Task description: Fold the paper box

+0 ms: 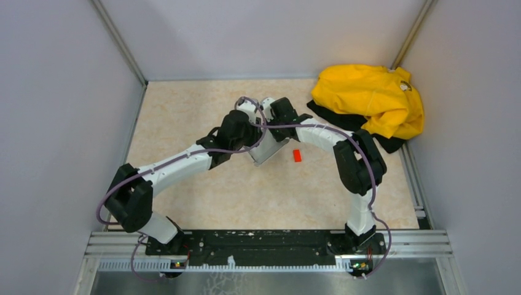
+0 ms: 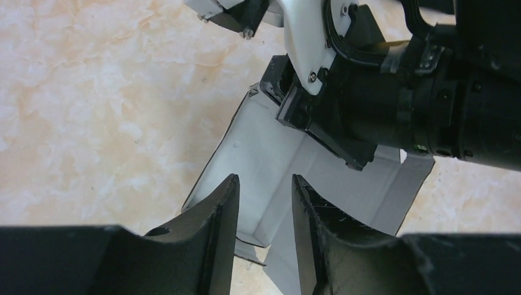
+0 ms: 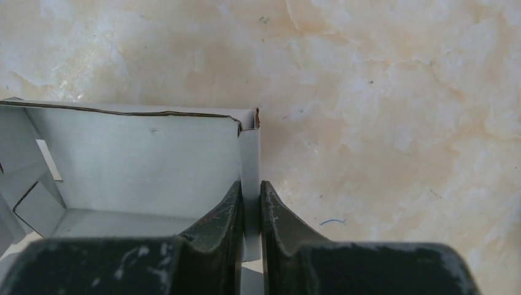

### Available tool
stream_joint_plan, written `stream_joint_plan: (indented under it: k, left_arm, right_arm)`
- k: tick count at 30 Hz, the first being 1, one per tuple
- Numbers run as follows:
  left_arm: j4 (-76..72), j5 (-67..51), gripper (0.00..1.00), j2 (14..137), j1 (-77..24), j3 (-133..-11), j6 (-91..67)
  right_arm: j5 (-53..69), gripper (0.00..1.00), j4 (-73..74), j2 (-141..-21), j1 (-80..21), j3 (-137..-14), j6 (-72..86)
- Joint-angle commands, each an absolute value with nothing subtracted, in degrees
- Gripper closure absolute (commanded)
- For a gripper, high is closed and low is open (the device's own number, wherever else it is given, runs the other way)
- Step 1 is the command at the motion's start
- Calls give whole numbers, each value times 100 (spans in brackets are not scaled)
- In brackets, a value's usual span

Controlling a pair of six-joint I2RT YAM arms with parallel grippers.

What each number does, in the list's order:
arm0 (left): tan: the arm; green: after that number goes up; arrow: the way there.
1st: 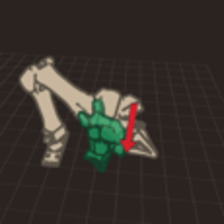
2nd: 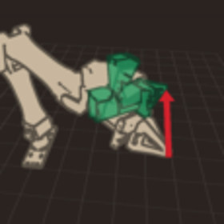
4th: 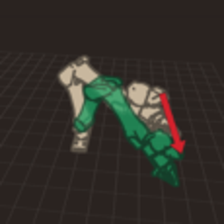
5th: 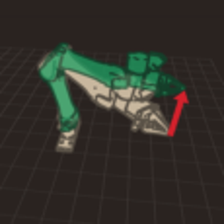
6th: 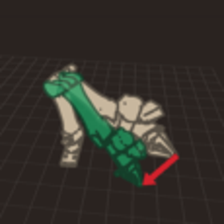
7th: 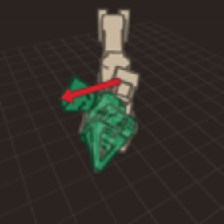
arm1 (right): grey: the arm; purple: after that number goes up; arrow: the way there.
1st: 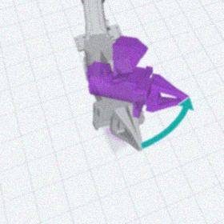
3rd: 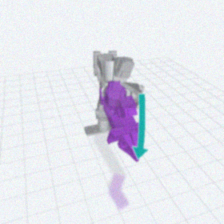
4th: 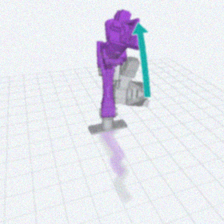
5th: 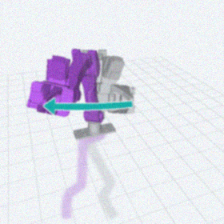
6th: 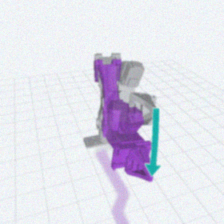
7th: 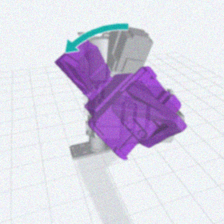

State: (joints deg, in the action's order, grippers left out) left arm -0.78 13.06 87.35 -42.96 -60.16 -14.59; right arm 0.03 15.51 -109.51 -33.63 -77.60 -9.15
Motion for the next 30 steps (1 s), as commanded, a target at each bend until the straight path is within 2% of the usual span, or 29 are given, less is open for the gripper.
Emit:
stream_joint_plan:
  k: [1, 18, 24, 30]
  left_arm:
    - [-63, 938, 57, 8845, -4289, -6078, -810]
    - [1545, 971, 59, 9554, -4692, -6949, -53]
    - [2044, 1504, 60, 9528, -4695, -6997, 162]
    - [2346, 1891, 60, 9362, -4693, -7041, 335]
  right_arm:
    - [-22, 90, 1667, -10602, -3317, -7922, -741]
    - [251, 90, 2262, -10114, -3182, -8537, -463]
    - [330, 90, 2598, -9956, -2968, -8602, -558]
    - [715, 90, 2549, -9657, -2511, -8137, -373]
